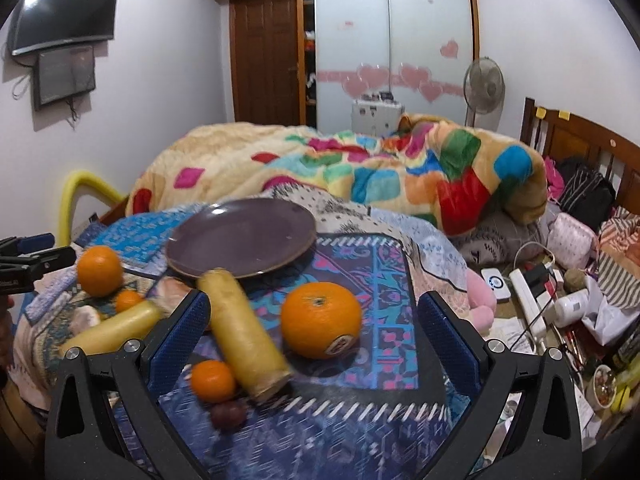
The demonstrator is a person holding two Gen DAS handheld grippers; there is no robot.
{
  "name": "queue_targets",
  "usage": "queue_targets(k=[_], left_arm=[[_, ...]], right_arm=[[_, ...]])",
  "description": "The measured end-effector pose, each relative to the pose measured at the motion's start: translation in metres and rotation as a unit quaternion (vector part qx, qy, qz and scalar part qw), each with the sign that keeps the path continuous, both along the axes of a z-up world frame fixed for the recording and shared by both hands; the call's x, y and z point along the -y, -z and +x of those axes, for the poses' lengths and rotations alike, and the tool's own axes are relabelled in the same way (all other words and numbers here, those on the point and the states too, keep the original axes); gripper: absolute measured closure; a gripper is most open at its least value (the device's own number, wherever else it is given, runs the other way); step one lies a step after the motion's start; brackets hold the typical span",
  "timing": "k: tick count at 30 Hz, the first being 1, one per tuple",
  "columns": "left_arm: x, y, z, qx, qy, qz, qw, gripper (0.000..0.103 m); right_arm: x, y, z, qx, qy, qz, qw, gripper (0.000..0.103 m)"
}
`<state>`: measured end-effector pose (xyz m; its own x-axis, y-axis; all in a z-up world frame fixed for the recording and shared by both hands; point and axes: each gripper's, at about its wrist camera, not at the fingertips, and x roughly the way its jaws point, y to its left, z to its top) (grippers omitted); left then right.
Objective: Organize fruits
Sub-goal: 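Lower the left tool onto the Dole orange while the right tool approaches another orange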
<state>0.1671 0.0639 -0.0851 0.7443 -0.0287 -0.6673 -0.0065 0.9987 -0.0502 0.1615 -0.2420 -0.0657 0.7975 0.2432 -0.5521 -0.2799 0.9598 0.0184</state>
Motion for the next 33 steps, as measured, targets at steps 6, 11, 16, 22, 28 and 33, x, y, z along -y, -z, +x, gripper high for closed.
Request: queue_targets(k=[6,11,16,22,28,33], left_arm=[[-0.004,0.014,0.019,-0.034,0.009,-0.004,0.9994,0.011],[-0.002,0.024,0.031,-0.06,0.018,0.002,0.9981,0.011],[0.0,0.029,0.037,-0.067,0.028,0.008,0.9973,0.018],[0.003,0.033,0.042,-0.074,0.034,0.01,0.9966,0.022],[0.001,0.037,0.048,-0.08,0.028,0.012,0.9963,0.033],[-0.004,0.038,0.049,-0.082,0.027,-0.001,0.9962,0.035]], right_arm=[[-0.003,0.008,0.017,-0.028,-0.014,-0.017,0.999,0.0],[-0.006,0.015,0.029,-0.061,-0.028,-0.013,0.998,0.013],[-0.003,0.023,0.042,-0.097,-0.03,-0.013,0.995,0.022],[-0.005,0.032,0.051,-0.117,-0.034,-0.029,0.992,0.028],[-0.002,0.036,0.06,-0.142,-0.044,-0.013,0.989,0.032],[-0.001,0.038,0.065,-0.163,-0.061,0.004,0.985,0.037]])
